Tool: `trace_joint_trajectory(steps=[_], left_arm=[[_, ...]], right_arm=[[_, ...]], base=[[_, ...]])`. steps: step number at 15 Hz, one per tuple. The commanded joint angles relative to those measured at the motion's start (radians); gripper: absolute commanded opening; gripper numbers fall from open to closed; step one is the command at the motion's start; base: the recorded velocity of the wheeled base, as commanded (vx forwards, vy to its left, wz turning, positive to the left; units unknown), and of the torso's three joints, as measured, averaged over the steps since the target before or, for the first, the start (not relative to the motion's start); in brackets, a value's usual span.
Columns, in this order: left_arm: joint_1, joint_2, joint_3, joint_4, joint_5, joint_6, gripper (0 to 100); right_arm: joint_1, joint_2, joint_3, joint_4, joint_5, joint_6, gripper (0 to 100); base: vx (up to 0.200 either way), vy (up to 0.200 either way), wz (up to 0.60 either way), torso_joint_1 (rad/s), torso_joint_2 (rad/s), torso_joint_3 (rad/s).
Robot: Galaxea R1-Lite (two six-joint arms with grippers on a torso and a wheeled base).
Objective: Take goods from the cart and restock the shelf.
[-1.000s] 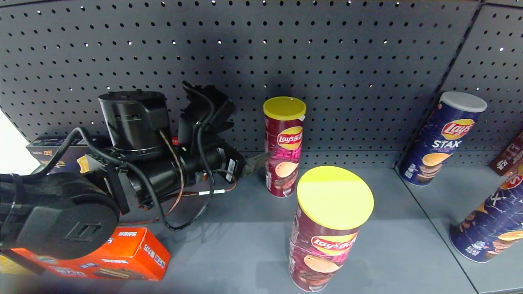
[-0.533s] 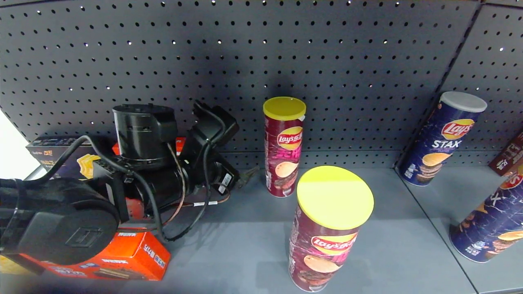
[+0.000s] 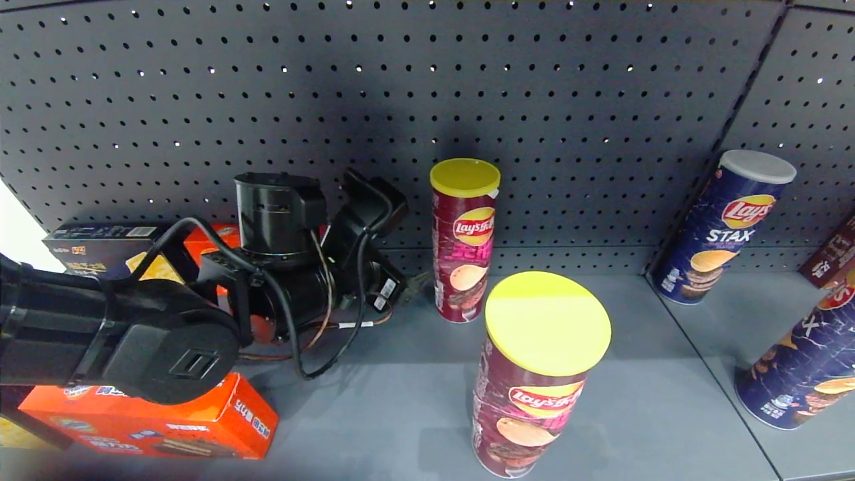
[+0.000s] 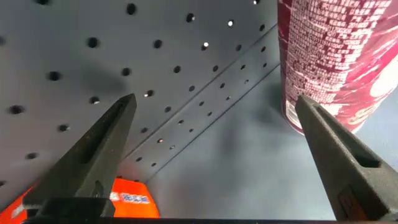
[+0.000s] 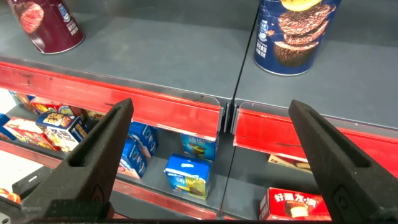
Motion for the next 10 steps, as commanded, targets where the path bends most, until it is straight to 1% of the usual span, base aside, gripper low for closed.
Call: trace_joint_trajectory(steps=[1, 7, 10], left_arm=[[-0.002, 0.018, -0.009, -0.001, 0.000, -0.002, 100], [-0.033, 0.052, -0.032, -0.001, 0.002, -0.008, 100], [-0.037, 0.059, -0.045, -0.001, 0.002, -0.008, 100]], right_arm=[[0.000, 0.001, 0.000, 0.001, 0.001, 0.000, 100], [0.000, 0.001, 0.000, 0.001, 0.001, 0.000, 100], [0.000, 0.001, 0.000, 0.001, 0.001, 0.000, 100]], base=[[0.000, 0.000, 0.00, 0.000, 0.00, 0.000], [0.000, 0.000, 0.00, 0.000, 0.00, 0.000], [0.000, 0.000, 0.00, 0.000, 0.00, 0.000]])
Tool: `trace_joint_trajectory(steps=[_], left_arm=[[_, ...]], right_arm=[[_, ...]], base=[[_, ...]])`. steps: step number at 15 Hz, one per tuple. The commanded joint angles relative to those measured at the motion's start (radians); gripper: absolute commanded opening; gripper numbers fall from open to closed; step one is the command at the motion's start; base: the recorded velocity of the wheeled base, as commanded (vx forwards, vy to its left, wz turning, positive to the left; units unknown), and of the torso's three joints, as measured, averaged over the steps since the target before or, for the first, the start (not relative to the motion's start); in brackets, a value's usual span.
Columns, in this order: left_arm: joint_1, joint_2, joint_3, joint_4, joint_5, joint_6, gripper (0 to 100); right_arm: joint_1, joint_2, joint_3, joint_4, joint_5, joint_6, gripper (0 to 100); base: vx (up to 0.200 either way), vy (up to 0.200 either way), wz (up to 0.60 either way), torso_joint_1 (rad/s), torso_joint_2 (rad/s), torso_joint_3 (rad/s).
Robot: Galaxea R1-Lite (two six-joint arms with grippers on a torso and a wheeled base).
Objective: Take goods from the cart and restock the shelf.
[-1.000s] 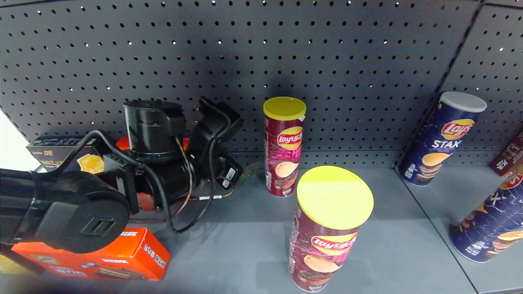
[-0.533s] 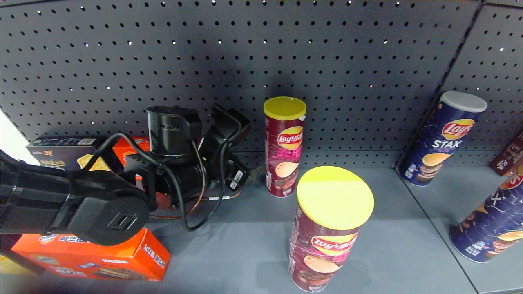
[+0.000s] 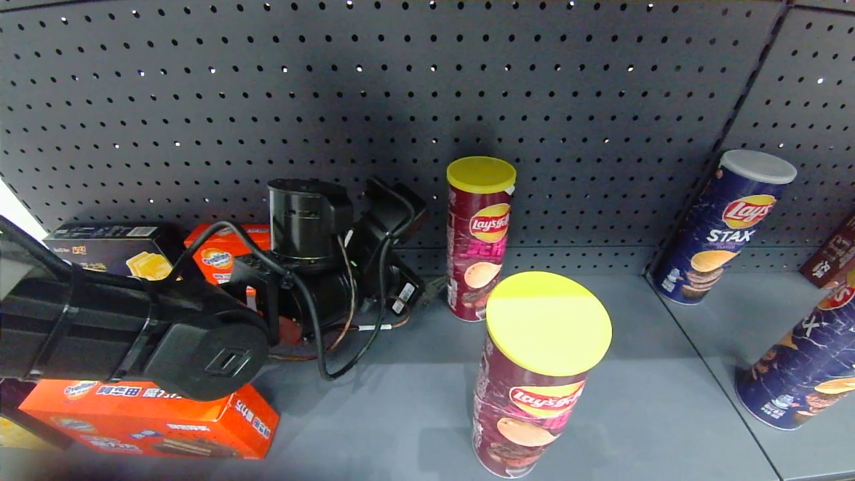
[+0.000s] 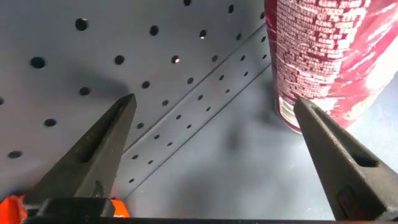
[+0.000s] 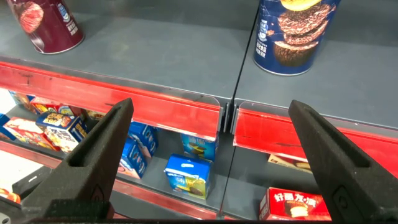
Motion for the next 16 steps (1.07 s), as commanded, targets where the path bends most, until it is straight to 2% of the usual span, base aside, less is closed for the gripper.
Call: trace_joint_trajectory(steps=[1, 8, 11, 12, 13, 16], left_arm=[[-0.002, 0.013, -0.009, 0.000, 0.000, 0.000, 100], [0.006, -0.022, 0.002, -0.002, -0.001, 0.000, 100], [0.027, -0.099, 0.037, 0.000, -0.003, 0.000, 100], [0.056, -0.162, 0.092, 0.000, -0.004, 0.000, 100], [0.066, -0.177, 0.108, 0.000, -0.006, -0.002, 100], [0.067, -0.191, 0.135, 0.000, -0.006, -0.002, 100]], right_arm=[[0.000, 0.001, 0.000, -0.001, 0.000, 0.000, 100], [0.000, 0.001, 0.000, 0.000, 0.000, 0.000, 100], [0.000, 0.001, 0.000, 0.000, 0.000, 0.000, 100], [0.000, 0.001, 0.000, -0.001, 0.000, 0.000, 100], [0.000, 0.001, 0.000, 0.000, 0.000, 0.000, 100], [0.000, 0.001, 0.000, -0.001, 0.000, 0.000, 100]], base=[[0.000, 0.000, 0.00, 0.000, 0.00, 0.000], [0.000, 0.000, 0.00, 0.000, 0.00, 0.000], [0.000, 0.000, 0.00, 0.000, 0.00, 0.000], [0.000, 0.000, 0.00, 0.000, 0.00, 0.000], [0.000, 0.000, 0.00, 0.000, 0.00, 0.000], [0.000, 0.000, 0.00, 0.000, 0.00, 0.000]])
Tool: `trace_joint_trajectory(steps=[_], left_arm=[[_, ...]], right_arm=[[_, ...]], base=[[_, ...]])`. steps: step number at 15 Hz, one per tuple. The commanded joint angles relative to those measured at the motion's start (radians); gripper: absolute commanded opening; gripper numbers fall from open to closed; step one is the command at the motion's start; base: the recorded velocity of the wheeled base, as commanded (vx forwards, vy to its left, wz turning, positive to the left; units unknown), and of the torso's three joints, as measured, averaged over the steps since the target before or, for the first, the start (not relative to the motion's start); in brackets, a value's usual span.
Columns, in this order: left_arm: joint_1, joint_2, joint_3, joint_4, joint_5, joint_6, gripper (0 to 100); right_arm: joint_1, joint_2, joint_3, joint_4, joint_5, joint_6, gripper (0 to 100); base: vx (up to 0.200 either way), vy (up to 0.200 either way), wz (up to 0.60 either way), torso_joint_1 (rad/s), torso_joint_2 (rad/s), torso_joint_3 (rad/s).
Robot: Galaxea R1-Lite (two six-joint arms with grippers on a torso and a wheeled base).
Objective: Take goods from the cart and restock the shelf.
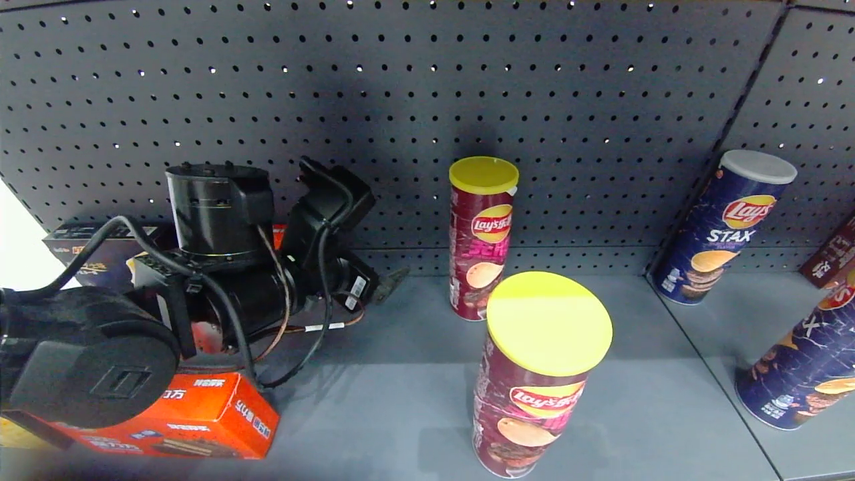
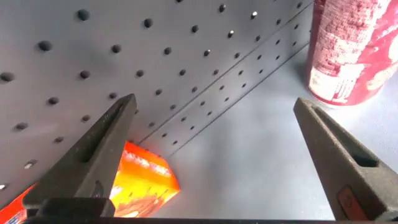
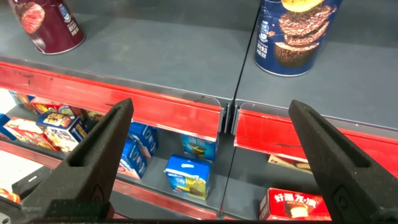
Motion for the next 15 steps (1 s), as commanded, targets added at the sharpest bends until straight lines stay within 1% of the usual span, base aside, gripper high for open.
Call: trace_joint_trajectory(steps=[1, 4, 6, 9, 12, 15], left_arm=[[-0.001, -0.019, 0.001, -0.001, 0.000, 0.000, 100], [-0.008, 0.031, -0.012, -0.002, 0.002, 0.000, 100], [-0.026, 0.060, -0.025, -0.004, 0.003, 0.000, 100], [-0.038, 0.119, -0.066, -0.004, 0.003, 0.000, 100], [-0.043, 0.171, -0.111, -0.004, 0.005, -0.020, 100], [-0.046, 0.197, -0.143, -0.004, 0.005, -0.020, 100]], right_arm=[[0.000, 0.001, 0.000, 0.001, 0.000, 0.000, 100], [0.000, 0.001, 0.000, 0.001, 0.000, 0.000, 100], [0.000, 0.001, 0.000, -0.001, 0.000, 0.000, 100], [0.000, 0.001, 0.000, 0.001, 0.000, 0.000, 100], [0.000, 0.001, 0.000, 0.001, 0.000, 0.000, 100], [0.000, 0.001, 0.000, -0.001, 0.000, 0.000, 100]], base=[[0.000, 0.000, 0.00, 0.000, 0.00, 0.000], [0.000, 0.000, 0.00, 0.000, 0.00, 0.000], [0.000, 0.000, 0.00, 0.000, 0.00, 0.000], [0.000, 0.000, 0.00, 0.000, 0.00, 0.000], [0.000, 0.000, 0.00, 0.000, 0.00, 0.000], [0.000, 0.000, 0.00, 0.000, 0.00, 0.000]])
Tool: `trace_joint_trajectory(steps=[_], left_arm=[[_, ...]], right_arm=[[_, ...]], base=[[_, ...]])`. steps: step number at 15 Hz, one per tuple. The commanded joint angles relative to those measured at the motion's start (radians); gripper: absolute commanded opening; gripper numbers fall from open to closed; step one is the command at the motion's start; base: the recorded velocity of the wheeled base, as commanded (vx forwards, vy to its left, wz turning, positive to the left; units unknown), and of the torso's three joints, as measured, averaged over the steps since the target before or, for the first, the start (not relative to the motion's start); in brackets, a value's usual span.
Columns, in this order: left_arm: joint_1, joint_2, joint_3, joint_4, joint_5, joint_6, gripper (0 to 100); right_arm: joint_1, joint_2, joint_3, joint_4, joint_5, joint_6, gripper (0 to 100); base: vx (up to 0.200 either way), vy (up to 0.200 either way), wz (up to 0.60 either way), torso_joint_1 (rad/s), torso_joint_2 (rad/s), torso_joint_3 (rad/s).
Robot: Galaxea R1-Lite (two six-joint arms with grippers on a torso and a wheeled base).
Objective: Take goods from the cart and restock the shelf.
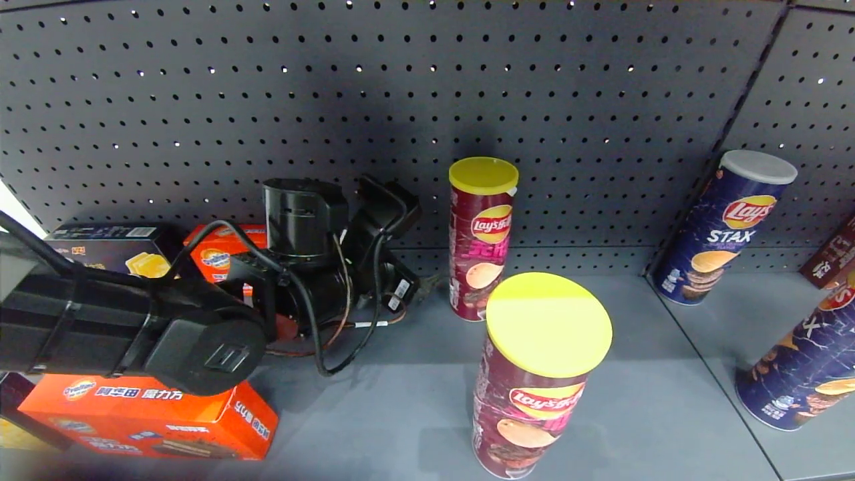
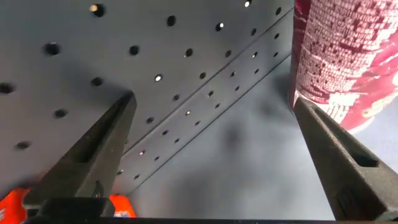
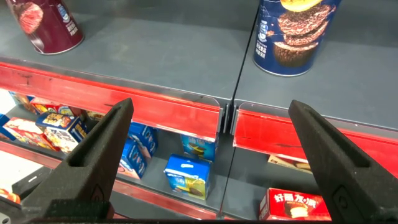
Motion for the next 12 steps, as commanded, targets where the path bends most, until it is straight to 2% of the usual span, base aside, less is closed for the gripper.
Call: trace_joint_trajectory(steps=[1, 10, 12], left_arm=[[-0.001, 0.031, -0.020, 0.000, 0.001, 0.000, 100], [-0.004, 0.054, -0.035, -0.001, 0.001, -0.001, 100], [-0.003, -0.001, -0.034, 0.002, 0.001, -0.001, 100]], right_arm=[[0.000, 0.001, 0.000, 0.001, 0.000, -0.001, 100], [0.000, 0.001, 0.000, 0.001, 0.000, -0.001, 100], [0.000, 0.001, 0.000, 0.001, 0.000, -0.001, 100]], base=[[0.000, 0.000, 0.00, 0.000, 0.00, 0.000], [0.000, 0.000, 0.00, 0.000, 0.00, 0.000], [0.000, 0.000, 0.00, 0.000, 0.00, 0.000]])
